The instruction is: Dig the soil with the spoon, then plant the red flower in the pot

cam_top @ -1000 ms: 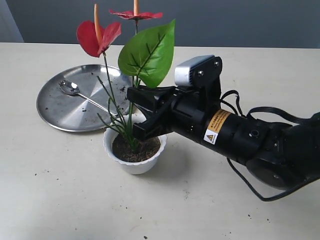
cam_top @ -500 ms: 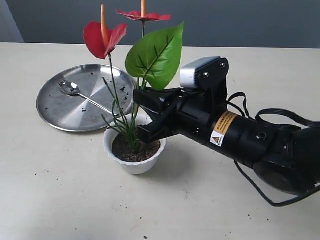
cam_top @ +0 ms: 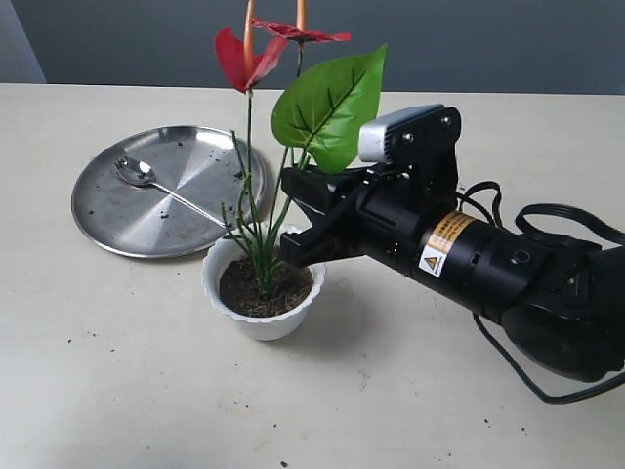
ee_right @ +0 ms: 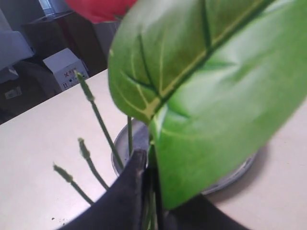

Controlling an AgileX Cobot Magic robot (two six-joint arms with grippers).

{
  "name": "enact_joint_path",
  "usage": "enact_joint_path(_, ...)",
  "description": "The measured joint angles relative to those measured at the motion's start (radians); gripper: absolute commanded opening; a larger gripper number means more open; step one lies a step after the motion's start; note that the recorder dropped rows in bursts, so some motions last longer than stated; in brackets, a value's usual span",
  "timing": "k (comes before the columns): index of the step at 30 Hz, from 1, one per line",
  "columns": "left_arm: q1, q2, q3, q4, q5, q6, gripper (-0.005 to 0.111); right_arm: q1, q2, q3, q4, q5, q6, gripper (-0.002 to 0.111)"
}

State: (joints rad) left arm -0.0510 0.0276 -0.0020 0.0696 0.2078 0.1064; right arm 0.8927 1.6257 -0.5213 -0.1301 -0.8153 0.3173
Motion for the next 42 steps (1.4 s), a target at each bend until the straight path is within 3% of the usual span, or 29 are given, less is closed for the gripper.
enact_joint_path(19,0.0,0.0,0.0,0.0,0.0,0.0,0.0,0.0,-0.004,0.011,0.002,0.0,0.042,0.001)
enact_joint_path(24,0.0,0.0,0.0,0.0,0.0,0.0,0.0,0.0,-0.004,0.011,-0.001,0.021,0.048,0.022)
enact_joint_path(28,0.0,0.0,0.0,0.0,0.0,0.0,0.0,0.003,0.034,0.047,-0.041,0.218,0.048,0.039)
enact_joint_path(33,0.0,0.0,0.0,0.0,0.0,0.0,0.0,0.003,0.037,0.05,-0.046,0.237,0.045,0.041)
enact_joint_path(42,0.0,0.0,0.0,0.0,0.0,0.0,0.0,0.003,0.037,0.05,-0.061,0.085,0.045,0.041)
